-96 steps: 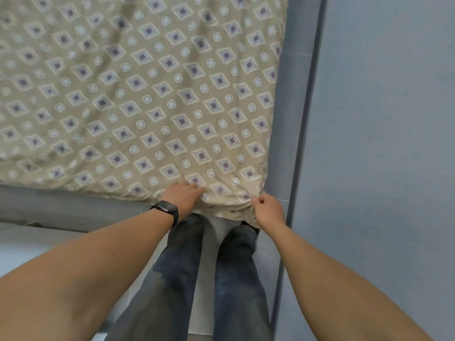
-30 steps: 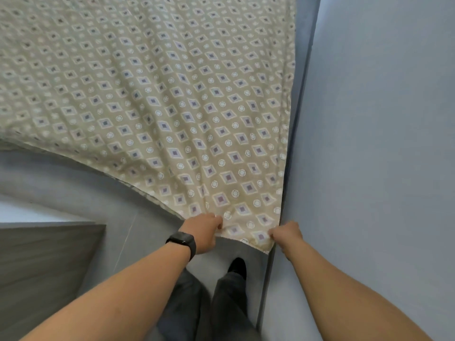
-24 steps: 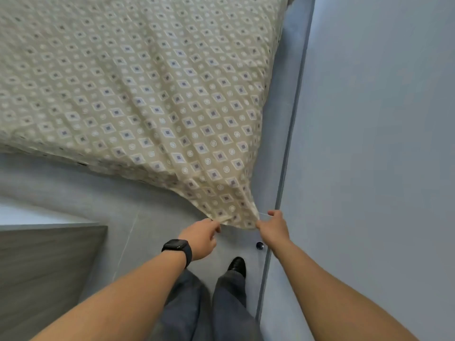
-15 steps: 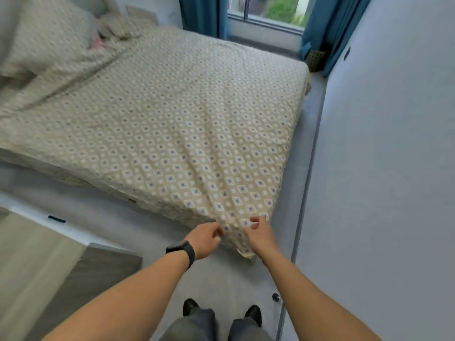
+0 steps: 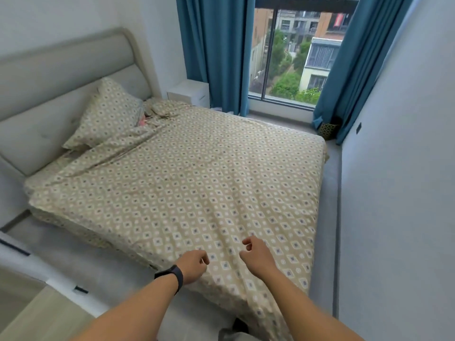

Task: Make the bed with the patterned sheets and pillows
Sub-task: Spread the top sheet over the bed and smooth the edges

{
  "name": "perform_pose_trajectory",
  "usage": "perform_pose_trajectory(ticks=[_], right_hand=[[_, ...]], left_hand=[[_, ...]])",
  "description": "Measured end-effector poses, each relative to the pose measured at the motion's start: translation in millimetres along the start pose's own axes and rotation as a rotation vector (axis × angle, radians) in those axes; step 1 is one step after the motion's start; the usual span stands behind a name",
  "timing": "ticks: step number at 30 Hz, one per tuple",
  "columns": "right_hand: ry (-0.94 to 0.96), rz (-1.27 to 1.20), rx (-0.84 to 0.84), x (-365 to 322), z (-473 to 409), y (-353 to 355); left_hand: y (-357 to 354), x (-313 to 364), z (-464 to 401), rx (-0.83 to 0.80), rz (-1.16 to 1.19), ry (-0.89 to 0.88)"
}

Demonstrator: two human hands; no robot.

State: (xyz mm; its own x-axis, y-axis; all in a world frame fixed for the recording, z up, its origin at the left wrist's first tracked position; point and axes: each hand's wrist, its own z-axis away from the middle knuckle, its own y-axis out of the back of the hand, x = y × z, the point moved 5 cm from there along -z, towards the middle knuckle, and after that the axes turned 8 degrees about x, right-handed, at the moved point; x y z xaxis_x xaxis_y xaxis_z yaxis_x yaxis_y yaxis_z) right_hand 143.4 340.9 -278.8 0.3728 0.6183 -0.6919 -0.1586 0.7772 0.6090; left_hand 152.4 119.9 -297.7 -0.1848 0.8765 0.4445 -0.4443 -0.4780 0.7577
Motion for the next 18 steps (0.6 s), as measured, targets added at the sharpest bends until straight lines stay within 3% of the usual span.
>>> perform_pose_trajectory(ticks=[6,10,18], right_hand=[[0.059,0.238,-0.082,-19.9,-81.1,-46.1],[0.047,0.384,-0.207,-18.3,-115.7,-98.3],[-0.08,0.594,-0.37,69.0,-188.3,-241.0]], left_hand=[[27.5,-20.8,-58.6,0.006,0.103,0.067],[19.4,-74.8,-93.7,0.002,0.27,0.24],[-107.8,-233.0,-177.9,-0.166,0.524,0.67]])
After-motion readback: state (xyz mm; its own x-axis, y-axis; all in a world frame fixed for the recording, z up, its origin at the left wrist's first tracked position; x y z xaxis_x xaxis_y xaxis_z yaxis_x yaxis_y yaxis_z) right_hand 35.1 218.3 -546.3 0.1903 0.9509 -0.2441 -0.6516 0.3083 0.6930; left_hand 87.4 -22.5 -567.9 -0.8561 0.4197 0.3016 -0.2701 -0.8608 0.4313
